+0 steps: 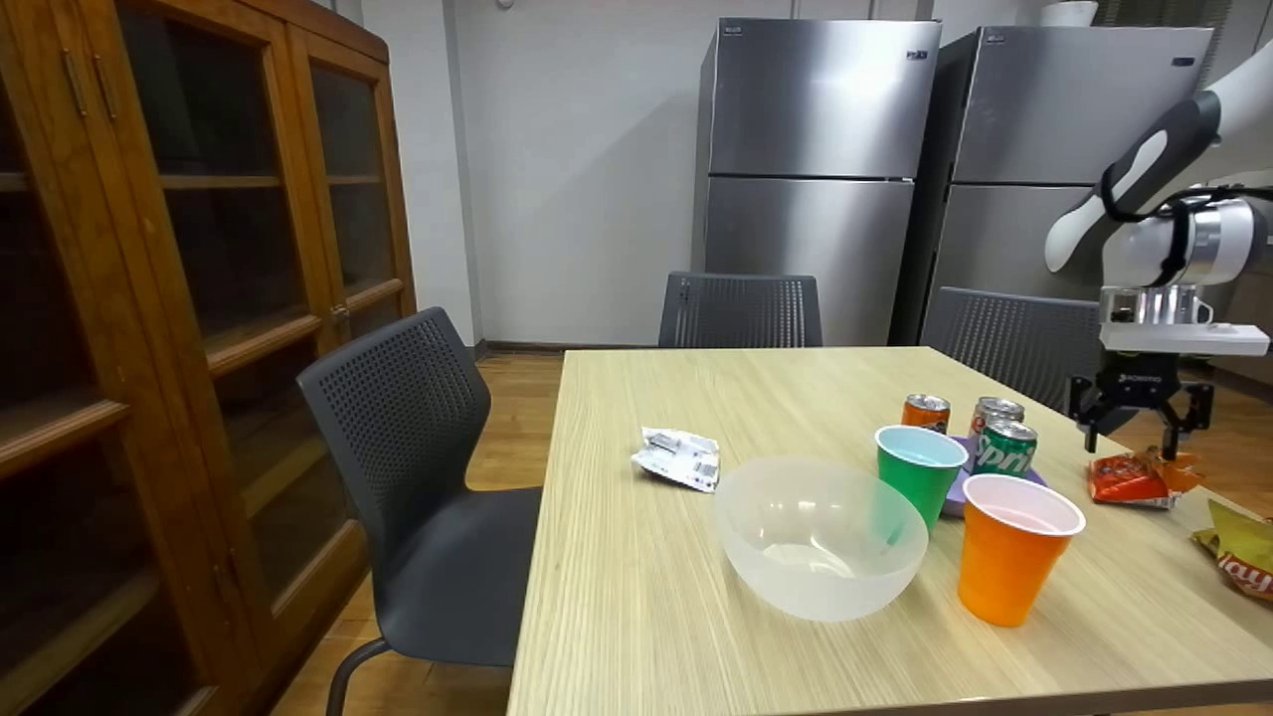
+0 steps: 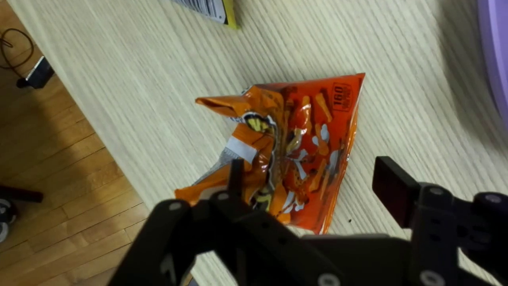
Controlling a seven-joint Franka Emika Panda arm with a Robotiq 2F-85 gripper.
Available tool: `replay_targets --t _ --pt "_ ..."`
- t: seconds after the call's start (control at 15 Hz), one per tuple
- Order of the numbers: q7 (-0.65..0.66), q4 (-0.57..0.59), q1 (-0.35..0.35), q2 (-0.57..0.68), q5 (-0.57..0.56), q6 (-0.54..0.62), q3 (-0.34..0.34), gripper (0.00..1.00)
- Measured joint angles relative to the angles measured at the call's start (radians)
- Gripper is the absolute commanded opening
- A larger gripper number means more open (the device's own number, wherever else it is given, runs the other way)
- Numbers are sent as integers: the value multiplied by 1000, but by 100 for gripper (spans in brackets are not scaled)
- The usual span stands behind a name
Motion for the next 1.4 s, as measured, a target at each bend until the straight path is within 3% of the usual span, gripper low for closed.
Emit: replay_targets --t 0.4,0.47,1.4 --pt "0 33 -2 13 0 -9 0 5" --pt "0 35 -2 13 0 -9 0 1" --pt "-2 38 -6 -35 0 10 -2 0"
